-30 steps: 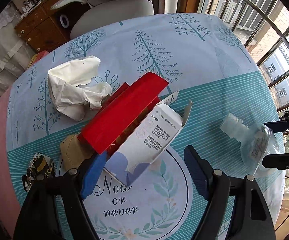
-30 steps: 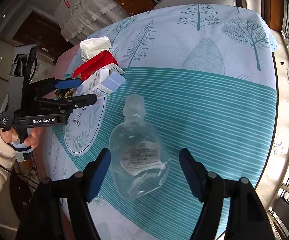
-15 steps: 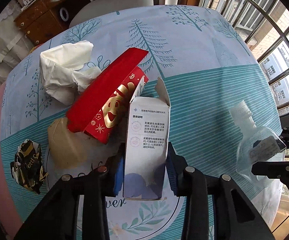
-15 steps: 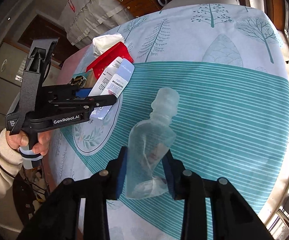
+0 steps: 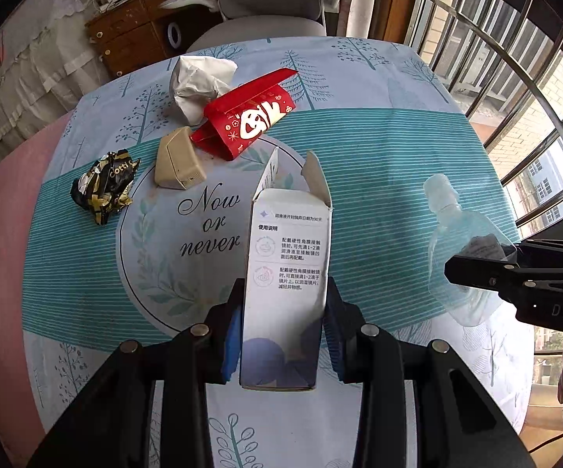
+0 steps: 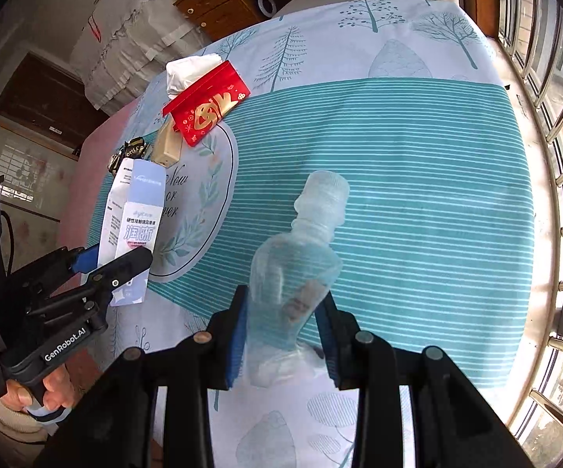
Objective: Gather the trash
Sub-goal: 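Carry the white box and plastic bottle in both grippers over the trash bin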
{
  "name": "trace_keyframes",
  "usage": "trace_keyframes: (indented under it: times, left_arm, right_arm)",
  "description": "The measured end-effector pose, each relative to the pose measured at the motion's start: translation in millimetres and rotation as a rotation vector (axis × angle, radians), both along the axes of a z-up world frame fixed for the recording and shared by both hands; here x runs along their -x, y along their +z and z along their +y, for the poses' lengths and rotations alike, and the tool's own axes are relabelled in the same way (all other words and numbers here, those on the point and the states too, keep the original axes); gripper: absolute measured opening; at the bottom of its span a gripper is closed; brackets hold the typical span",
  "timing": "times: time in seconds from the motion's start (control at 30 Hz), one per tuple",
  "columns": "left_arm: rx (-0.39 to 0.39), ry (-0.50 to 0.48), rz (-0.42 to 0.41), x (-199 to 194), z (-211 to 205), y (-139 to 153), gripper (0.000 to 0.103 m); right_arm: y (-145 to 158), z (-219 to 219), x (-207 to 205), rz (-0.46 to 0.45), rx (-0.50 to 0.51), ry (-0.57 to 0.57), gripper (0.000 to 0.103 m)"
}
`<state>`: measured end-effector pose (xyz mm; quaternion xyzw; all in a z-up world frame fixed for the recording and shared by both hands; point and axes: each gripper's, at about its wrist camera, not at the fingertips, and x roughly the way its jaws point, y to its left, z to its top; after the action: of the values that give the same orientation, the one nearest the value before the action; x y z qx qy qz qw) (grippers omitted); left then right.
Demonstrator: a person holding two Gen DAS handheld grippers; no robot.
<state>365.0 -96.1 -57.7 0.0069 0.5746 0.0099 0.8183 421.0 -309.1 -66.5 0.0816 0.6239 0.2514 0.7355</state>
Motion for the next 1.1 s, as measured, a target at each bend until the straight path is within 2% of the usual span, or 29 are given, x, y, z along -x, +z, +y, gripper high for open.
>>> trace_keyframes:
  times: [0.23,0.53,0.73,1.1]
  left_arm:
    - [0.011,-0.015,-0.044,61.8,12.2,20.6,0.034]
    - [0.038,-0.042,-0.085,131.0,49.7,31.5,0.034]
    - [0.059,-0.11,-0.104,180.2,73.5,31.2,0.034]
    - [0.081,-0.256,-0.143,287.1,109.0,23.9,0.034]
  right_arm:
    - [11.1,33.1,33.2,-0.023,0.064,0.02,0.034]
    - [25.1,82.2,101.5,-0.053,0.115,0.031,0.034]
    - [32.7,109.0,159.3,-0.081,0.138,-0.03,0.034]
    - [43.4,148.0,294.8,-0.165,0.187,-0.181,0.033]
